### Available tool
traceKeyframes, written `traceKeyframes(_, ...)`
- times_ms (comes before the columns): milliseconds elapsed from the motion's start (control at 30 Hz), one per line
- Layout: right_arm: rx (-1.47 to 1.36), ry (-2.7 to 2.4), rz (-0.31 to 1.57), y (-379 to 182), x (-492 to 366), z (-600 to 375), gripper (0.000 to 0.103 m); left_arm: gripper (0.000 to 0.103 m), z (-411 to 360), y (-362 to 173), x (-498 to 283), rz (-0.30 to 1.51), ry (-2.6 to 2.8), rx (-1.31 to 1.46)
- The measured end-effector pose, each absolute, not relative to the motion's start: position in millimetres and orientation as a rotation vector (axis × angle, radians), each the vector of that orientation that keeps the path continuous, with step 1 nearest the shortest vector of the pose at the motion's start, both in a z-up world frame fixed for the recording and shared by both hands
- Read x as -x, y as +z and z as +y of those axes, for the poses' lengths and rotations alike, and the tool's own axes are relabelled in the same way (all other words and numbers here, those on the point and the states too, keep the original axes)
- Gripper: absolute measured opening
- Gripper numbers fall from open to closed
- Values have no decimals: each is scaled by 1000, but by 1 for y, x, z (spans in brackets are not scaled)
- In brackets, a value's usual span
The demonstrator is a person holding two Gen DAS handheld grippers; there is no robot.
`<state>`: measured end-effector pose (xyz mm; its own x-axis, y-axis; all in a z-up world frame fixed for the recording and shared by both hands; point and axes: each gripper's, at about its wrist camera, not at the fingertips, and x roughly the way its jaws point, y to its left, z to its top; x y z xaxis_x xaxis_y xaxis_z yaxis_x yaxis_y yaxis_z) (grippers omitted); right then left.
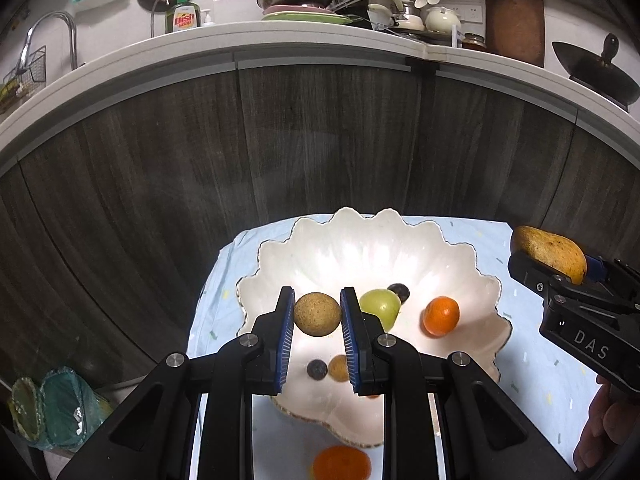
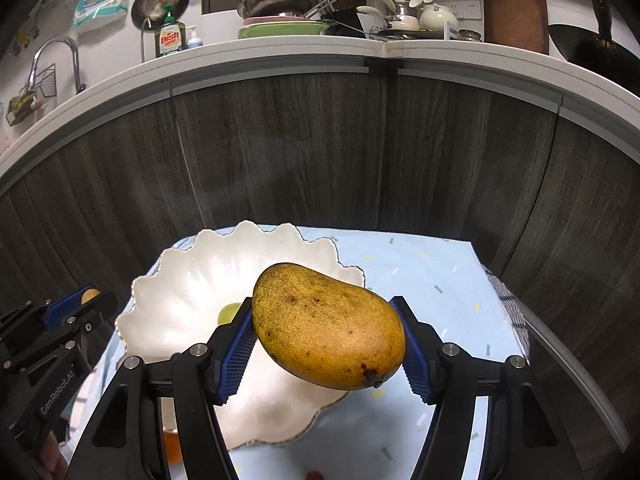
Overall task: Organize fruits
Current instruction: 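Lift the brown fruit and mango over the white bowl with both tools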
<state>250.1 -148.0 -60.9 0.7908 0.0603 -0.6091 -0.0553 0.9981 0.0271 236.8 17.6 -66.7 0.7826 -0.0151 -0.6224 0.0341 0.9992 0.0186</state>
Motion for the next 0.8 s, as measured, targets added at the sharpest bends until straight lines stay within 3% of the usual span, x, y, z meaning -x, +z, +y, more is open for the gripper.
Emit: traceKeyframes(800,-18,69,749,-88,-317,-140,66,23,23,-95,-294,736,-6,-31)
